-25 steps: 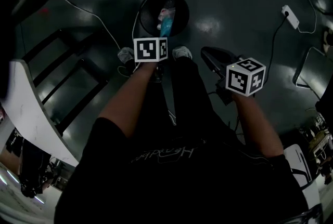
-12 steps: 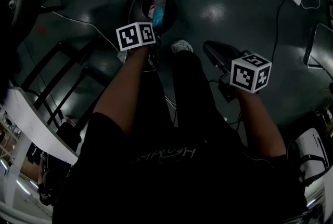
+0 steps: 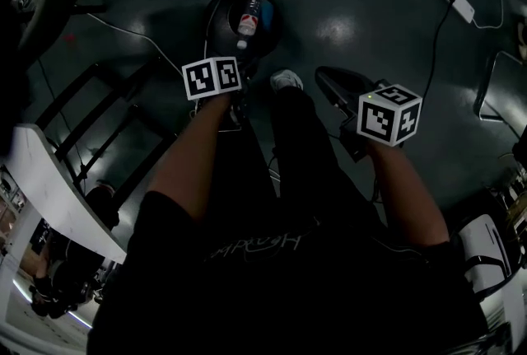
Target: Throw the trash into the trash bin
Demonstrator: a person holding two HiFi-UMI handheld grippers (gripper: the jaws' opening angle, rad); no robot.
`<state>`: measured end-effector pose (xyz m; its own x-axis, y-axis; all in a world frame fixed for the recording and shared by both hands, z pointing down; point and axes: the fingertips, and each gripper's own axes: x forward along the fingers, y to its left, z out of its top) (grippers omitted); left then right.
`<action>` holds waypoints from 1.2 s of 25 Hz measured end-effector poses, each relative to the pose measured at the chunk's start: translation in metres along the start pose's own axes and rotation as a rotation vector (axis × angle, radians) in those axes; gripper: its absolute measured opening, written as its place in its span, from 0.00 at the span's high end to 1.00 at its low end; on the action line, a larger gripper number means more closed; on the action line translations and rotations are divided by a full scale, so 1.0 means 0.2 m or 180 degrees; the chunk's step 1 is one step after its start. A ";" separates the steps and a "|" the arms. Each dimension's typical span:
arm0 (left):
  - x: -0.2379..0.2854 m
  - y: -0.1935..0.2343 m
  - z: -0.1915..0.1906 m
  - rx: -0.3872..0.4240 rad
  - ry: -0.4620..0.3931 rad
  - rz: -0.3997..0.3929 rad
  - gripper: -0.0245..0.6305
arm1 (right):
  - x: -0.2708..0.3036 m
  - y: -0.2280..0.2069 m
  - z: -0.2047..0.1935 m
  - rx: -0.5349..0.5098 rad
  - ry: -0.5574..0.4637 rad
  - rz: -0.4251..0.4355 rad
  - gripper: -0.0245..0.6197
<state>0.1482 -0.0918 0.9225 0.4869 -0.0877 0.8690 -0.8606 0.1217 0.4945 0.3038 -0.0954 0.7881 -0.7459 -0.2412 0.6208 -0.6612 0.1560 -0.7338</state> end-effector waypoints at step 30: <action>-2.85 -0.83 -0.14 0.0882 -0.3761 -0.0952 0.96 | -0.60 2.42 0.48 -0.2590 -0.0387 0.2764 0.89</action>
<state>0.0177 -0.0348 0.3460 0.3605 -0.9267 0.1061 -0.8117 -0.2556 0.5251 0.0810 -0.0831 0.3333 -0.9850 0.1625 -0.0582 0.1704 0.8617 -0.4780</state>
